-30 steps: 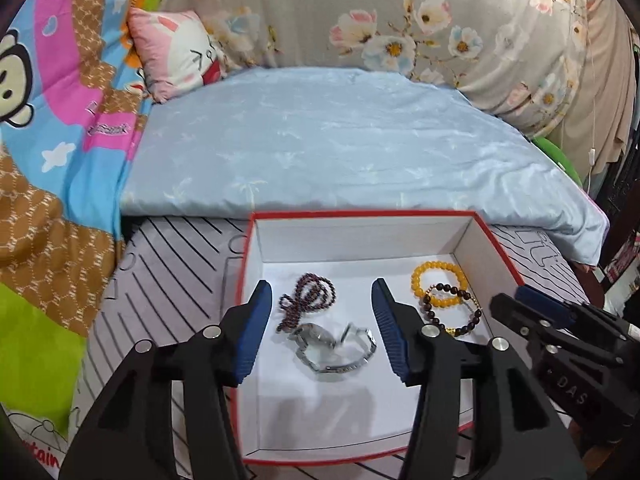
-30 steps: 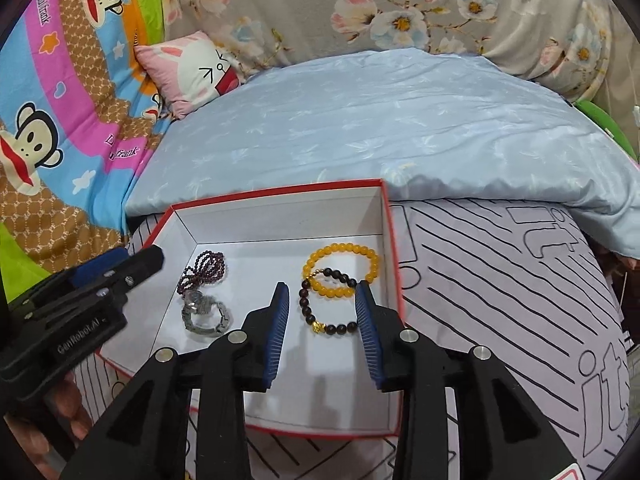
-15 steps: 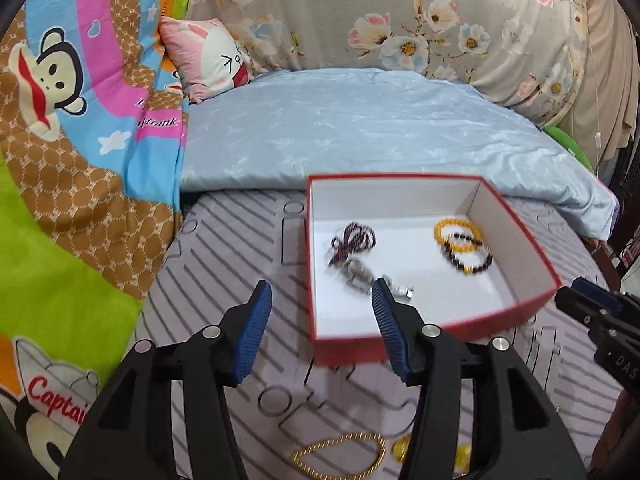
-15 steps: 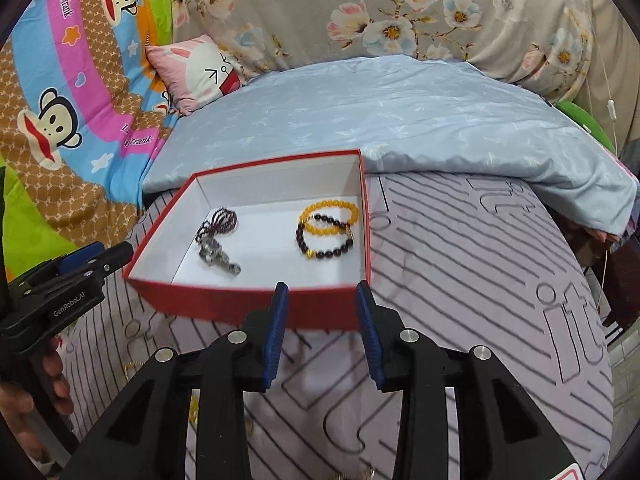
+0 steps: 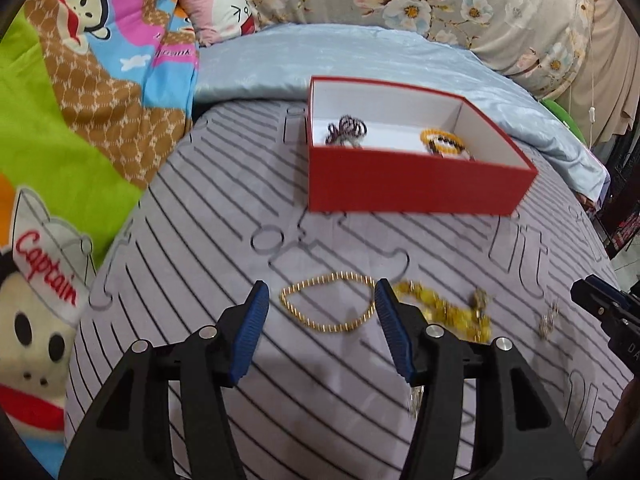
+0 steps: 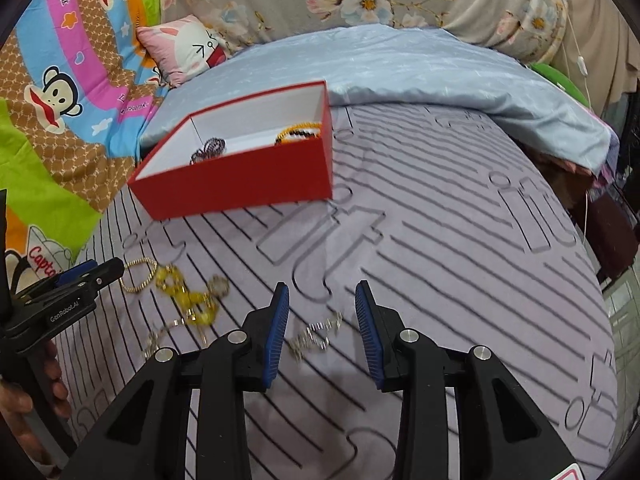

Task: Organize jewelry
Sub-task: 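Withdraw both tools from the box back toward the remaining jewelry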

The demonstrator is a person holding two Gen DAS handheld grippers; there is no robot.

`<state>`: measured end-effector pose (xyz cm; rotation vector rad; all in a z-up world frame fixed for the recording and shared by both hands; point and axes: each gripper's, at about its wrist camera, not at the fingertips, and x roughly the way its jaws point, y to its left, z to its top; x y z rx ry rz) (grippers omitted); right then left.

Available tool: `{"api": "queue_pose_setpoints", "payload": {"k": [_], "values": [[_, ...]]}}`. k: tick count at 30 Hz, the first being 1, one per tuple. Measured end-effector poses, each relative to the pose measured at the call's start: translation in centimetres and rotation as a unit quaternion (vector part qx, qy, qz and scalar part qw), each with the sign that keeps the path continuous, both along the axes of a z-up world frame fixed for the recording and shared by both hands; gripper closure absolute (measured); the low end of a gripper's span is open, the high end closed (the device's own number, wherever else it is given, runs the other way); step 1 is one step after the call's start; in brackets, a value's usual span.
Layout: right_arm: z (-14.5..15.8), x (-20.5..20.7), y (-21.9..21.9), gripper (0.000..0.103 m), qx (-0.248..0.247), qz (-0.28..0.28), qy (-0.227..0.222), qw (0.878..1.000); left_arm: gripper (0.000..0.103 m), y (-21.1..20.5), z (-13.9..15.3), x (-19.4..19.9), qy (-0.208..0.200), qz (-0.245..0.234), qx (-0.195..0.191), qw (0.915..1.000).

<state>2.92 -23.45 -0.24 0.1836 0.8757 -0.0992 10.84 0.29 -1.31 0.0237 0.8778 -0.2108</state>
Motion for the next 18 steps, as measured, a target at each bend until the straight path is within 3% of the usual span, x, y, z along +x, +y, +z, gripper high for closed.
{"api": "queue_pose_setpoints", "payload": {"k": [7, 18], "values": [[-1.5, -1.6, 0.2, 0.069, 0.008, 0.000, 0.019, 1.000, 0.049, -0.1, -1.2, -2.1, 0.017, 0.004, 0.003, 0.9998], [-3.1, -0.8, 0.8, 0.069, 0.022, 0.006, 0.032, 0.999, 0.046, 0.4, -1.6, -2.7, 0.024, 0.013, -0.001, 0.9996]]}}
